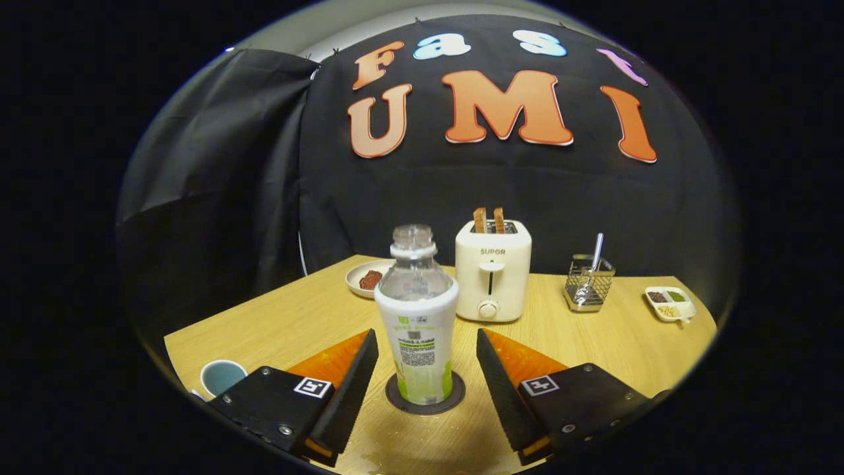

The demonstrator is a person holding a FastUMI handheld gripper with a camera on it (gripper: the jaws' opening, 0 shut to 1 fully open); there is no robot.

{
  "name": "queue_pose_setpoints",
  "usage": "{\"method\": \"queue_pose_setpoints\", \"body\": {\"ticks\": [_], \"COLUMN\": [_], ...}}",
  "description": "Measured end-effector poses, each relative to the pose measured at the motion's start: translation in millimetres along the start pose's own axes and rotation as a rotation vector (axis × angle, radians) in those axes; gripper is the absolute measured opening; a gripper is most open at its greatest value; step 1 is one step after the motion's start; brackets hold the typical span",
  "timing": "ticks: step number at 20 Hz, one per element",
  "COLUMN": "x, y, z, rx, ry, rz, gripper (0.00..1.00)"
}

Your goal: Take the bottle from table, then pour the juice into the cup, finally place the bottle on the coaster

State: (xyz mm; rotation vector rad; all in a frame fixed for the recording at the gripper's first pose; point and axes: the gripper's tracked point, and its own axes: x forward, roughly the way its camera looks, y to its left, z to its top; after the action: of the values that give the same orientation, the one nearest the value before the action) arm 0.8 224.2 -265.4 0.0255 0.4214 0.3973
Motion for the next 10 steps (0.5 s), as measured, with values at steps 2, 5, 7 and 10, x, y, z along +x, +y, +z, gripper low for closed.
{"method": "queue_pose_setpoints", "body": {"ticks": [2, 5, 7, 10], "x": [-22.9, -59.1, -84.5, -127.1], "y": [-7.9, -32.2, -56.4, -72.4], "z": [28.9, 74.2, 100.1, 130.8], "rx": [0.004, 0.012, 0.004, -0.007], "ry": [-0.068, -0.163, -0.209, -0.27], "rz": [-0.007, -0.062, -0.126, -0.179], "gripper": [0.91, 0.93, 0.93, 0.93]}}
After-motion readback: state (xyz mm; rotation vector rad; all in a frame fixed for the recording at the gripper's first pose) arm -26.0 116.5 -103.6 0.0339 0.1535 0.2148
